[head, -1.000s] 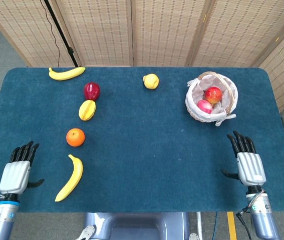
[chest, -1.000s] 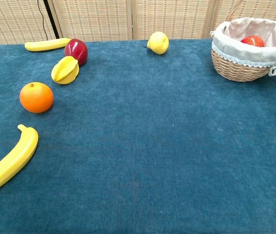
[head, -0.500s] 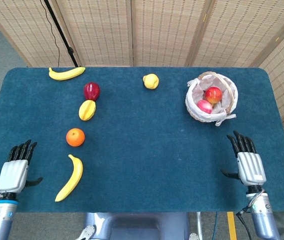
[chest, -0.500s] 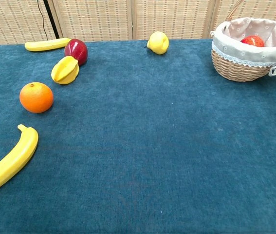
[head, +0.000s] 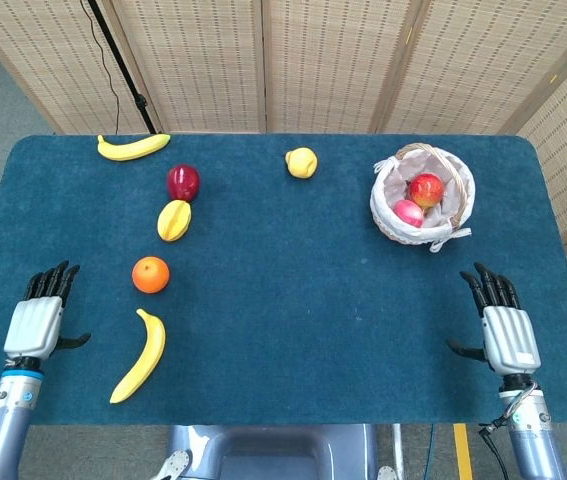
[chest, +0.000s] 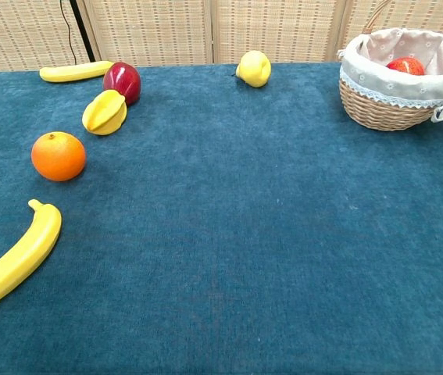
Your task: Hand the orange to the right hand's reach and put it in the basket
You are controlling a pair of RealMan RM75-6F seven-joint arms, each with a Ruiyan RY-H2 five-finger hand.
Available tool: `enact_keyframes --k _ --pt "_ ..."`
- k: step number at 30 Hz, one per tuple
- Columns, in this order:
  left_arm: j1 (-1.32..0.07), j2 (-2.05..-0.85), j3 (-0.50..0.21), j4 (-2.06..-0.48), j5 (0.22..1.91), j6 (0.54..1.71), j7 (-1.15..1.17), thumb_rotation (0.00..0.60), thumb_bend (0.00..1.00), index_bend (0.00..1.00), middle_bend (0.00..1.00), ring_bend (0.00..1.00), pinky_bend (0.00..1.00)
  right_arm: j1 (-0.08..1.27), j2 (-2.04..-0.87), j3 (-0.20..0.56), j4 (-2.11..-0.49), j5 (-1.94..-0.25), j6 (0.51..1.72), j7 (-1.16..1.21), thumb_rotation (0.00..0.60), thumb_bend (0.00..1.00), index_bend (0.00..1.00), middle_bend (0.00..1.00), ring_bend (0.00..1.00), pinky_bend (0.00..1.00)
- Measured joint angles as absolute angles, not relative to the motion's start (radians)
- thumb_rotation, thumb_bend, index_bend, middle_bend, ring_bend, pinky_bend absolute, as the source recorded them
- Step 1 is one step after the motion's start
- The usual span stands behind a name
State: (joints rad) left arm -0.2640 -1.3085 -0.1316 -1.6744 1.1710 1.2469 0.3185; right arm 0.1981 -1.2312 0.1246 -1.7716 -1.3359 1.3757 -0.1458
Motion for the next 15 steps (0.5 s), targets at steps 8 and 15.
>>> enact_keyframes --k 8,15 --pt "-0.371 -1.381 -0.192 -1.552 1.126 1.13 0.28 0.6 0.0 0.0 0.0 0.0 0.0 0.193 -1.223 0.124 -1.776 -1.347 1.382 -0.125 0.6 0.0 0.11 0.0 0.0 0.0" --pt "-0.439 -1.469 -0.209 -1.464 1.115 1.073 0.262 0.6 0.0 0.0 0.0 0.0 0.0 0.192 -1.22 0.121 -1.777 -1.355 1.379 -0.112 0.6 0.0 0.11 0.0 0.0 0.0"
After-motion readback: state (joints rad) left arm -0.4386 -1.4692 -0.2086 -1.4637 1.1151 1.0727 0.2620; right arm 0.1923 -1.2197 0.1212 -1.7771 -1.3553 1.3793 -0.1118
